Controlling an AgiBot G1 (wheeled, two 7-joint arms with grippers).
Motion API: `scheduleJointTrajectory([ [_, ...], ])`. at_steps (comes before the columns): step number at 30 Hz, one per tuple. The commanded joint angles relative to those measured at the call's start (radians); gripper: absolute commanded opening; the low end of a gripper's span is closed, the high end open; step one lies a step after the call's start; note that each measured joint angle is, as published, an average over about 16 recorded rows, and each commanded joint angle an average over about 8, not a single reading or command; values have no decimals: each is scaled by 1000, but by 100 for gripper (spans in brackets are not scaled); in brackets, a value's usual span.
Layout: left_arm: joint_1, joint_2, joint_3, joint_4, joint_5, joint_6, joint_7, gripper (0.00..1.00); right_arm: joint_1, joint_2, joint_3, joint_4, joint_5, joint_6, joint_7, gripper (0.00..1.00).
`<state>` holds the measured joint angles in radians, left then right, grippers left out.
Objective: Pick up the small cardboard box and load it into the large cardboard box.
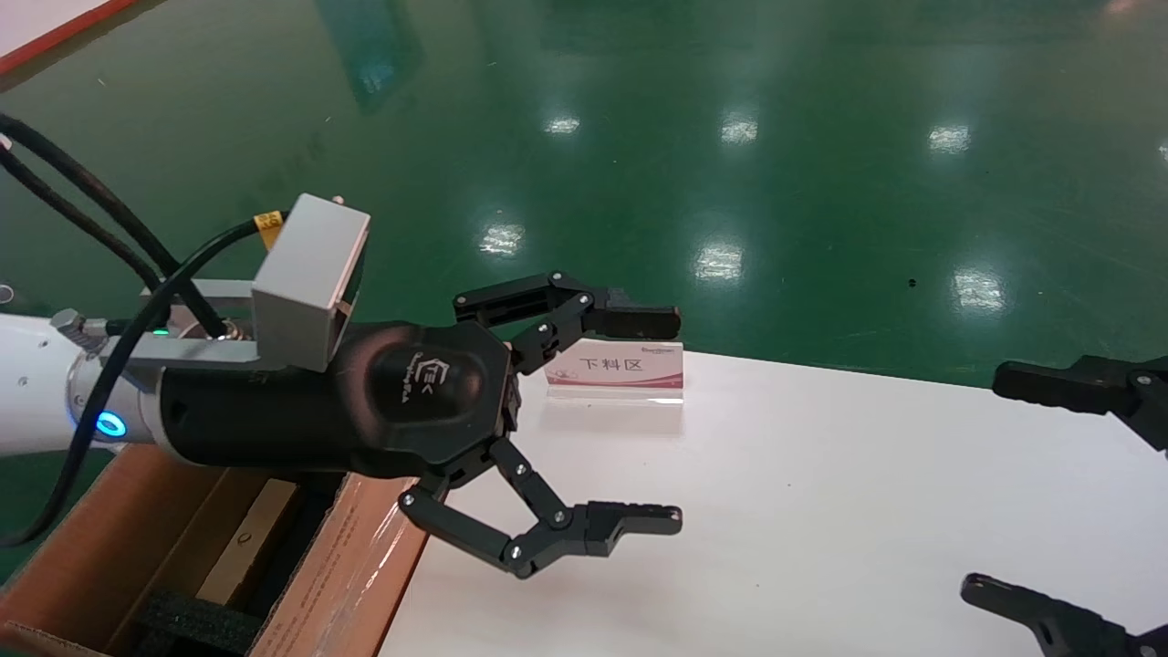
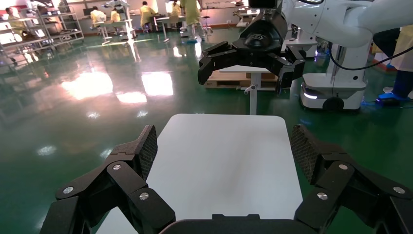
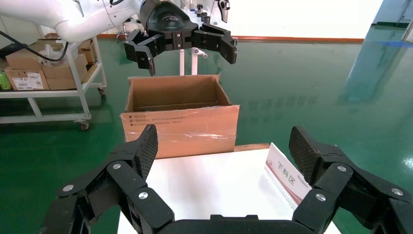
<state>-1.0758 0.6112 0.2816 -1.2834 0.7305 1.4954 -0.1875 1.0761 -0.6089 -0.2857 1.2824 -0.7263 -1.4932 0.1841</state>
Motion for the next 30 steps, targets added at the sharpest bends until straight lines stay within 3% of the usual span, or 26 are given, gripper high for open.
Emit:
scheduleJointTrajectory([
  [1,1,0,-1,0,0,0,0,100,0,0,1,0,0,0,0,100],
  [30,3,-1,-4,0,-2,1,1,100,-2,-2,6,1,-4,-2,4,100],
])
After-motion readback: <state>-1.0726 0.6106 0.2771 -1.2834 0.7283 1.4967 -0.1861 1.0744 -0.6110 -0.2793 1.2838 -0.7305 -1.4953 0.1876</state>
